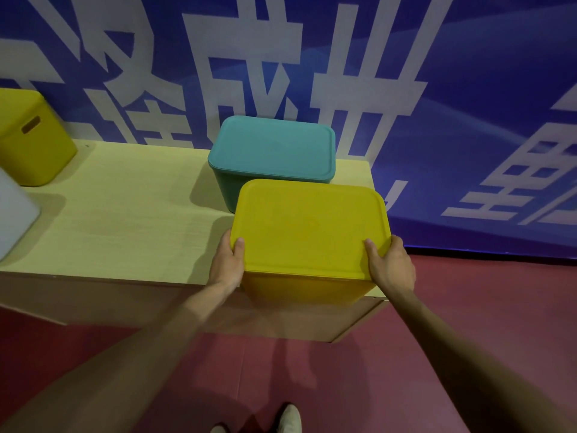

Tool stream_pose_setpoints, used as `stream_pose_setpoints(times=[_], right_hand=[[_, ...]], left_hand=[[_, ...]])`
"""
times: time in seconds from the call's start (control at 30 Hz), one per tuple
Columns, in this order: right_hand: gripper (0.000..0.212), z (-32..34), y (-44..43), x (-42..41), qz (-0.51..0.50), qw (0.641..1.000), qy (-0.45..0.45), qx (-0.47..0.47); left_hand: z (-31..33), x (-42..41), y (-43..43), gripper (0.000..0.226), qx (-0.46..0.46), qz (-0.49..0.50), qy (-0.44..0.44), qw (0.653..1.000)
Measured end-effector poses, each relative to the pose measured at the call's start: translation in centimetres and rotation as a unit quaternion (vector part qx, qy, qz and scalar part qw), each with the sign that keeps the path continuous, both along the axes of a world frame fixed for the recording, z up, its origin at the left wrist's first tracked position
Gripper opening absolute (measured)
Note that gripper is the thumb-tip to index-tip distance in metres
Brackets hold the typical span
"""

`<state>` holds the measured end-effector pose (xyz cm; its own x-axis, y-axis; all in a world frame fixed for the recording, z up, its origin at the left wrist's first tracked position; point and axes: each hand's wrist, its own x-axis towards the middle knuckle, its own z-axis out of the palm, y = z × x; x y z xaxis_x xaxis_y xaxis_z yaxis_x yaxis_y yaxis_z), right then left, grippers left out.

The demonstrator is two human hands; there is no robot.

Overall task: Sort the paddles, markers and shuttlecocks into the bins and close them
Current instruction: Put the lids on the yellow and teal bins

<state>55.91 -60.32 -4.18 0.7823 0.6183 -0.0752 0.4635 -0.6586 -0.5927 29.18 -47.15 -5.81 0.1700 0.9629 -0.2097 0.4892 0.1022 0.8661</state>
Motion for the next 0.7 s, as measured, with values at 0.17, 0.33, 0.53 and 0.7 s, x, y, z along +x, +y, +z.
stream_pose_setpoints(times=[0.17, 0.33, 0.53, 0.7], right_hand=[[0.078, -0.7, 0.1, 0.2, -0.009, 0.999, 0.025, 0.033], [0.074, -1.4, 0.6, 0.3, -0.023, 0.993, 0.075, 0.086], [0.068, -1.5, 1.1, 0.7, -0.007, 0.988, 0.117, 0.099], [0.071, -1.7, 1.1, 1.0, 0.014, 0.993, 0.091, 0.078]], left_hand=[[-0.4, 0.4, 0.5, 0.043, 0.004, 0.014, -0.019, 1.0], [-0.4, 0.3, 0.7, 0.041, 0.003, 0.02, -0.062, 0.998], [0.7, 0.8, 1.4, 0.038, -0.01, 0.042, -0.111, 0.993], [0.6, 0.6, 1.8, 0.041, 0.031, -0.014, -0.008, 0.999]])
